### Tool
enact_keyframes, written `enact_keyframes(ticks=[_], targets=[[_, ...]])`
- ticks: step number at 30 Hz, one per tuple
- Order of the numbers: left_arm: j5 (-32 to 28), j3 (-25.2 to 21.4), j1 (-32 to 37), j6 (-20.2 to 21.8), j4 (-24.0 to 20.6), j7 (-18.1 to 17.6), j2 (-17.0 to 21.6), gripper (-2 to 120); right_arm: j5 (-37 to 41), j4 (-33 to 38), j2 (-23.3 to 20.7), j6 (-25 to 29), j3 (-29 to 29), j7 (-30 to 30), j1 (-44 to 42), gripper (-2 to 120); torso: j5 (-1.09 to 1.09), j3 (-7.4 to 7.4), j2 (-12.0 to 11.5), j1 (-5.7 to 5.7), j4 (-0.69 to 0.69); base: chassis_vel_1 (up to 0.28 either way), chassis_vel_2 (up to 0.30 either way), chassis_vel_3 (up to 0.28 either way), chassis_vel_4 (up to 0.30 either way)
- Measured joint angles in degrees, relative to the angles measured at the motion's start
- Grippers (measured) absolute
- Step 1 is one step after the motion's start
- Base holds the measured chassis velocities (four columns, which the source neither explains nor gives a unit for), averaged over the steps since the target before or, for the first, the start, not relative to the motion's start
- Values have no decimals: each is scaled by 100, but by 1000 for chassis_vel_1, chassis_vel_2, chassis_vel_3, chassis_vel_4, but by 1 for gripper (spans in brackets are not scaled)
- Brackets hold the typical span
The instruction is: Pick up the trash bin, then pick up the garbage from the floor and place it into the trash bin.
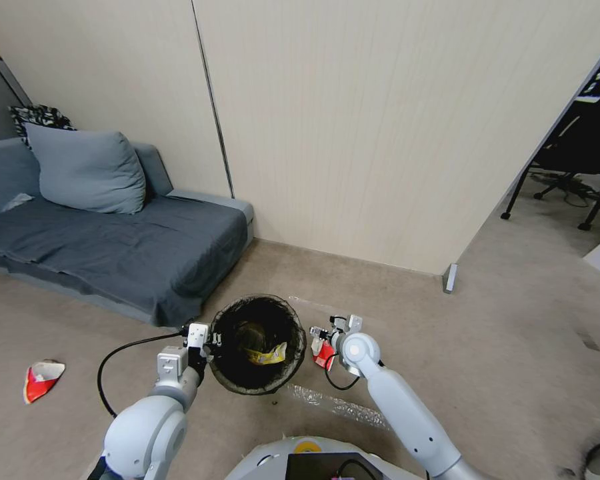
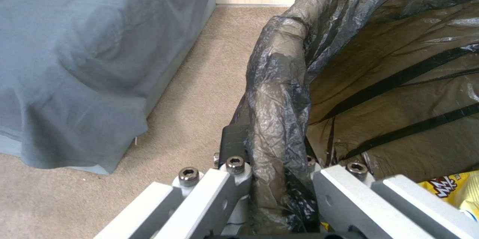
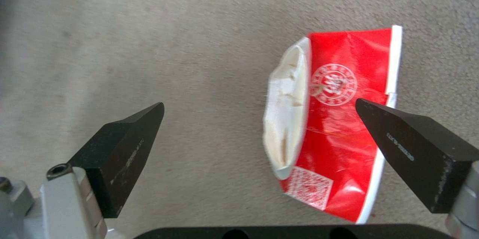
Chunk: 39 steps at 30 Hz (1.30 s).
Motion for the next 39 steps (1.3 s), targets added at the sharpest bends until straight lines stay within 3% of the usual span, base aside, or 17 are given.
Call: enact_keyframes(ticks=[21,31,39], targets=[[10,-14,-17,-23,20,35,32,1,-647,-1182,349,241,72,-456,242,100,0,0,0,0,0,0,0,0,0],[9,-12,-24,-33,50,61,20,1,-925,-1652,494,335,43,-683,365,73,0,0,0,0,0,0,0,0,0],[8,-19,-38,-37,68,78,54,1,-1005,-1862,589,353,44,-743,394,68,0,0,0,0,0,0,0,0,0]])
